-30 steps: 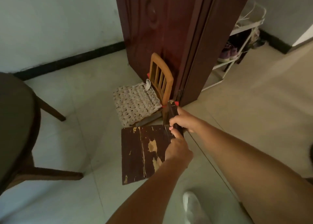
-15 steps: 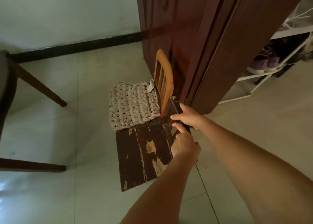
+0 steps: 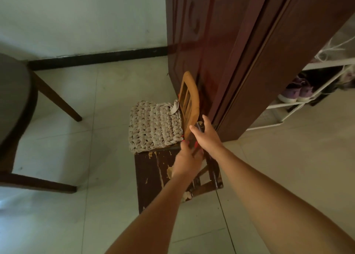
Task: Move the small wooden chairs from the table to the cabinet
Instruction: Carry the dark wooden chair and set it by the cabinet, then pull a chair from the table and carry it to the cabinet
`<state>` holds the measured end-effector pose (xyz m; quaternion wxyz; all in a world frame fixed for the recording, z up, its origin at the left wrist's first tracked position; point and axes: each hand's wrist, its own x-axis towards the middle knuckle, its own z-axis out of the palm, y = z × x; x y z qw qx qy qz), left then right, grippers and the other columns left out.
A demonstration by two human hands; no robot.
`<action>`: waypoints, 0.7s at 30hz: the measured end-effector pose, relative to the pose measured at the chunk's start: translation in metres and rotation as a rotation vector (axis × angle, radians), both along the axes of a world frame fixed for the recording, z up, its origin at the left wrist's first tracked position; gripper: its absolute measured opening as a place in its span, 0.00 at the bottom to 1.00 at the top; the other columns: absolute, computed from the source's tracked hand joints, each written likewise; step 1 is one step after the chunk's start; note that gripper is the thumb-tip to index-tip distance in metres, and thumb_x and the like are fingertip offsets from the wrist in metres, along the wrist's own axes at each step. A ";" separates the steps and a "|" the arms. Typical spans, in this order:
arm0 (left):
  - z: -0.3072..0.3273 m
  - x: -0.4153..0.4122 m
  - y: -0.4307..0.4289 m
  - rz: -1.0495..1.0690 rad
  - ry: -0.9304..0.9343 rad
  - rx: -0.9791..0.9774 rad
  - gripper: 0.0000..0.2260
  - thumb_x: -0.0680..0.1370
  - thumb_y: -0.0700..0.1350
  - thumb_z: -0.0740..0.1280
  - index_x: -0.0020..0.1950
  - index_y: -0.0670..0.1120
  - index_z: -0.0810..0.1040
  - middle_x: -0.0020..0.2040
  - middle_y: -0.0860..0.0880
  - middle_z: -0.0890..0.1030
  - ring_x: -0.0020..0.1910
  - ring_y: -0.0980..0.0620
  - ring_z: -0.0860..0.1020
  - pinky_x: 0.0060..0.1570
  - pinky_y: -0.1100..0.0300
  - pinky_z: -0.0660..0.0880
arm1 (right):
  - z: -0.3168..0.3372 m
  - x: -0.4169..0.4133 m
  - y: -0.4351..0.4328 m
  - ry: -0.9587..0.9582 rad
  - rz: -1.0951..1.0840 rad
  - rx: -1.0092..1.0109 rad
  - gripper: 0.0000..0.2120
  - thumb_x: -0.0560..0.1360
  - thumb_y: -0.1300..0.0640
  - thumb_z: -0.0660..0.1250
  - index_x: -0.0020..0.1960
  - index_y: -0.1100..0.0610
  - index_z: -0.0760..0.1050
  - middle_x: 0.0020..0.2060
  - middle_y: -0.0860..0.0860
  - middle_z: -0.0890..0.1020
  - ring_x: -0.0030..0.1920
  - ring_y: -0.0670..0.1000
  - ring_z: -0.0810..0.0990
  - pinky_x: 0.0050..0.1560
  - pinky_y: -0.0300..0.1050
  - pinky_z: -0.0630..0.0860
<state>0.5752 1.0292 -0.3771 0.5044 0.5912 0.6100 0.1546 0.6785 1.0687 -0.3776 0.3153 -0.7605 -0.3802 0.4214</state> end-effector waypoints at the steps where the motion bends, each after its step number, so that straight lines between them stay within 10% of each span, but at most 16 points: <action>1: 0.011 -0.019 0.000 0.067 -0.064 0.010 0.21 0.77 0.51 0.61 0.68 0.50 0.62 0.62 0.48 0.78 0.53 0.50 0.78 0.49 0.54 0.76 | 0.014 -0.011 -0.005 0.044 -0.017 0.064 0.34 0.75 0.43 0.62 0.77 0.47 0.52 0.75 0.51 0.62 0.68 0.48 0.68 0.61 0.39 0.68; 8: 0.126 -0.211 -0.044 0.421 -0.268 0.085 0.27 0.77 0.42 0.66 0.73 0.54 0.61 0.59 0.50 0.76 0.45 0.66 0.76 0.36 0.75 0.72 | 0.131 -0.154 -0.050 0.394 0.059 0.144 0.25 0.79 0.47 0.58 0.74 0.45 0.58 0.73 0.51 0.67 0.69 0.50 0.69 0.67 0.48 0.65; 21: 0.249 -0.667 -0.252 1.031 -0.684 0.158 0.18 0.79 0.51 0.59 0.69 0.52 0.67 0.58 0.44 0.81 0.55 0.44 0.80 0.64 0.43 0.69 | 0.237 -0.597 -0.188 0.750 0.392 -0.059 0.11 0.78 0.45 0.56 0.54 0.43 0.75 0.58 0.52 0.80 0.54 0.49 0.80 0.52 0.50 0.74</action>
